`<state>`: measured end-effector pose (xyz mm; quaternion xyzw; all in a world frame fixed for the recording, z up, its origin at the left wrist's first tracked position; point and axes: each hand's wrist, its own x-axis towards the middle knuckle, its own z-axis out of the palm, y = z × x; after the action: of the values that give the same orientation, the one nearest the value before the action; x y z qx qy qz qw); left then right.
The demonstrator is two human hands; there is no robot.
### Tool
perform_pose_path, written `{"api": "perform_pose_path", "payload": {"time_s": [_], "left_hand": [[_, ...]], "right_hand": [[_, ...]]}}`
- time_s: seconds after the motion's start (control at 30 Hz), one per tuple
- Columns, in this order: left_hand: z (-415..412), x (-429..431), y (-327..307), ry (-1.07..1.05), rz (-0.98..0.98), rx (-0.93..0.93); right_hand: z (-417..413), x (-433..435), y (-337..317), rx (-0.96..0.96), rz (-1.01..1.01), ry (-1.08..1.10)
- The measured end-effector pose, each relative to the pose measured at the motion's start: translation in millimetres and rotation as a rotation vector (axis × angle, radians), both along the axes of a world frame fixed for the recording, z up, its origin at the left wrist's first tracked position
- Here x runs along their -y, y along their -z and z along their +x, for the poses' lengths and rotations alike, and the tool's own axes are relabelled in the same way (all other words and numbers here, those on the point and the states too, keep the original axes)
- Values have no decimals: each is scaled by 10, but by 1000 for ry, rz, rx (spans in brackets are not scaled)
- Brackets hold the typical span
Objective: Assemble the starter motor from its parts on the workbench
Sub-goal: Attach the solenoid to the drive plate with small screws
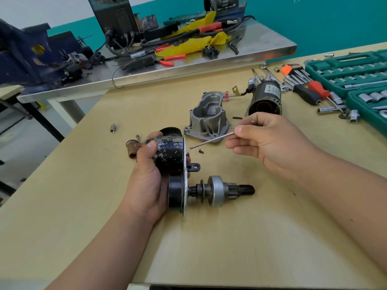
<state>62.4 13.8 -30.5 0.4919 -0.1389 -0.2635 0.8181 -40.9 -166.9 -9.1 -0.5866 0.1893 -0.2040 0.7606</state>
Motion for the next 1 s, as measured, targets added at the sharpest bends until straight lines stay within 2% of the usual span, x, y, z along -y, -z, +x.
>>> {"api": "perform_pose_path", "payload": {"time_s": [0.37, 0.67, 0.8, 0.9, 1.0], "left_hand": [[65, -9, 0, -12, 24, -49], [30, -42, -9, -1, -1, 34], [20, -46, -18, 3, 8, 45], [20, -46, -25, -1, 9, 40], [16, -41, -17, -1, 0, 36]], "right_hand": [[6, -75, 21, 0, 53, -39], [-2, -34, 51, -29, 48, -74], [-8, -18, 59, -36, -165, -75], [-31, 20, -27, -46, -445, -23], [-54, 14, -101, -78, -558, -144]]}}
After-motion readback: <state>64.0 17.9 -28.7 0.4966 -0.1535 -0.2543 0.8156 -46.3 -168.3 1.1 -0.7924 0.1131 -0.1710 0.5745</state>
